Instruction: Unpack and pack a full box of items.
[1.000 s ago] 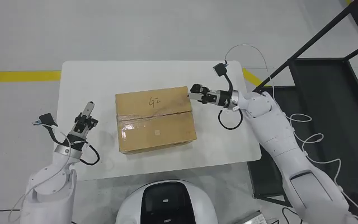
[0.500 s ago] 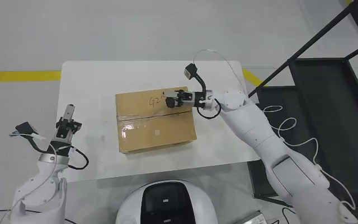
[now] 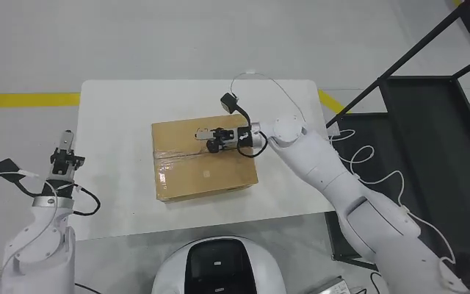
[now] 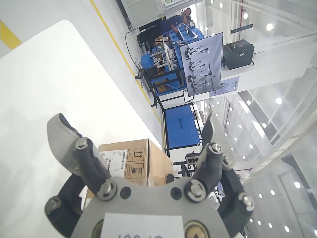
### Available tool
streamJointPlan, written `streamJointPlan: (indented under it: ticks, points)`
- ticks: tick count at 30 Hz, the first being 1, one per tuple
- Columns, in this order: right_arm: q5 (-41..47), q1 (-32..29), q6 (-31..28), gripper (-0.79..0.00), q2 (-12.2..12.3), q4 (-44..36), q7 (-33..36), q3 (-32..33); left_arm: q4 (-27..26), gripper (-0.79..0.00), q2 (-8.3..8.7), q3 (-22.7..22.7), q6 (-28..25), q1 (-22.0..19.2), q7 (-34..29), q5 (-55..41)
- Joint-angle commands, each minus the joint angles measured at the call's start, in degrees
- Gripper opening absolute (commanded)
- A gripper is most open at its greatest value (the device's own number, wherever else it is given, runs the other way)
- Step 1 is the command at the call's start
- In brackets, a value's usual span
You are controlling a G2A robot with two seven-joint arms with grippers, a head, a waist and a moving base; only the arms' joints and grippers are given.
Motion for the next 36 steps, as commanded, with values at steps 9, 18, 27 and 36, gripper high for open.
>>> streamJointPlan:
  ticks: [9,18,27,36]
  points:
    - [-3.58,-1.72,3.85,0.0,3.07,0.14,-0.86,6.63,0.19,0.0,0.09,0.43,-0.28,-0.32,-0.95,-0.79]
    - [-7.26,-7.0,9.16,0.0,6.92,-3.69,-4.4,14.92,0.18,0.0,0.15,0.82,-0.44,0.22,-1.29,-0.86]
    - [-12.43,-15.07,11.95,0.0,11.34,-14.49,-8.56,26.43,0.54,0.0,0.1,2.59,0.26,-0.12,-2.24,-1.65]
    - [-18.23,-23.51,15.43,0.0,14.04,-25.7,-10.81,34.43,1.46,0.0,0.02,4.52,0.29,-2.04,-1.69,-1.87]
